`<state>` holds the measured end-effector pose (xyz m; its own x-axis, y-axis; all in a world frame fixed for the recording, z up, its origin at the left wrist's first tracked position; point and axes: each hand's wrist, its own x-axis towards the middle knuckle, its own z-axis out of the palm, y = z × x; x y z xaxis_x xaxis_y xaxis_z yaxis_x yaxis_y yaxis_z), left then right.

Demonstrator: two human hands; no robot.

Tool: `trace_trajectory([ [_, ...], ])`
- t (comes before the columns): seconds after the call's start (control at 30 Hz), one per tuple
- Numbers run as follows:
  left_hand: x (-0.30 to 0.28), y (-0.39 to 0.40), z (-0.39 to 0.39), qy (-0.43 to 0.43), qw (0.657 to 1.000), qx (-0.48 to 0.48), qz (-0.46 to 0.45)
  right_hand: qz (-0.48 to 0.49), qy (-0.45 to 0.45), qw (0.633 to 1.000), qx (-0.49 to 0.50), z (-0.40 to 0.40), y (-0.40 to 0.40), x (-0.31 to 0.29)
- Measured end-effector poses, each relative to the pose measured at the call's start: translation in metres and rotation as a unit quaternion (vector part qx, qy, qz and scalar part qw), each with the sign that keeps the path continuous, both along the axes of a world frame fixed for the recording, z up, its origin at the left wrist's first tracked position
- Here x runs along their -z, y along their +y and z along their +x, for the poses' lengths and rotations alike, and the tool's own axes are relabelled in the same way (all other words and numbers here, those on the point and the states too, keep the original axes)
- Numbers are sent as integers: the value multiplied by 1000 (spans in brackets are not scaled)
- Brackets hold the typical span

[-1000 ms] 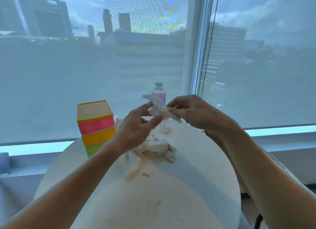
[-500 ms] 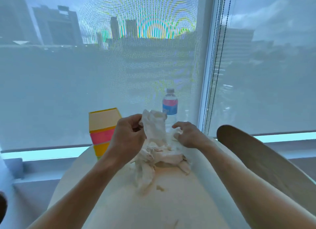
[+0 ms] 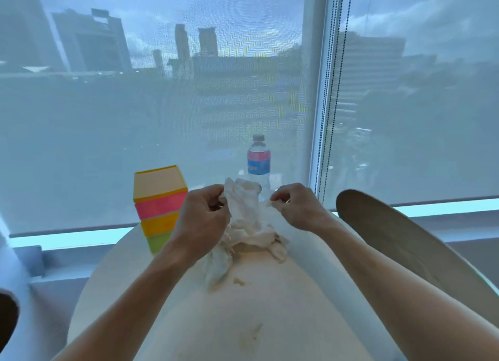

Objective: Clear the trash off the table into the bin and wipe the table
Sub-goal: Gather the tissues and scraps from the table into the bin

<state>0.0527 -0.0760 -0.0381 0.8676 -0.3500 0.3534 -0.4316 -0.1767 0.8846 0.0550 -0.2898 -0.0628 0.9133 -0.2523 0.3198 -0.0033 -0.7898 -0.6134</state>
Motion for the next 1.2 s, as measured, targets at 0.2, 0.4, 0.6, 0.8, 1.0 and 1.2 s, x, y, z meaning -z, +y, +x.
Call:
trace_trajectory([
  [0.2, 10, -22, -32, -5, 1000, 8, 6, 76, -39, 996, -11, -65, -14, -18],
  [0.4, 13, -44, -91, -4, 1000, 11, 18, 178, -46, 983, -17, -142, -37, -17],
  [0.6, 13, -66, -169, -17, 998, 54, 31, 230, -16, 973, -15, -220, -58, 22],
  [0.8, 29, -74, -231, -25, 991, 125, 45, 264, 58, 963, -1, -296, -70, 97],
  [1.0, 78, -94, -283, 49, 987, 131, 76, 206, 218, 954, 24, -351, -74, 193],
  [1.2, 156, -109, -300, 128, 969, 106, 183, 207, 240, 948, 32, -361, -91, 206],
])
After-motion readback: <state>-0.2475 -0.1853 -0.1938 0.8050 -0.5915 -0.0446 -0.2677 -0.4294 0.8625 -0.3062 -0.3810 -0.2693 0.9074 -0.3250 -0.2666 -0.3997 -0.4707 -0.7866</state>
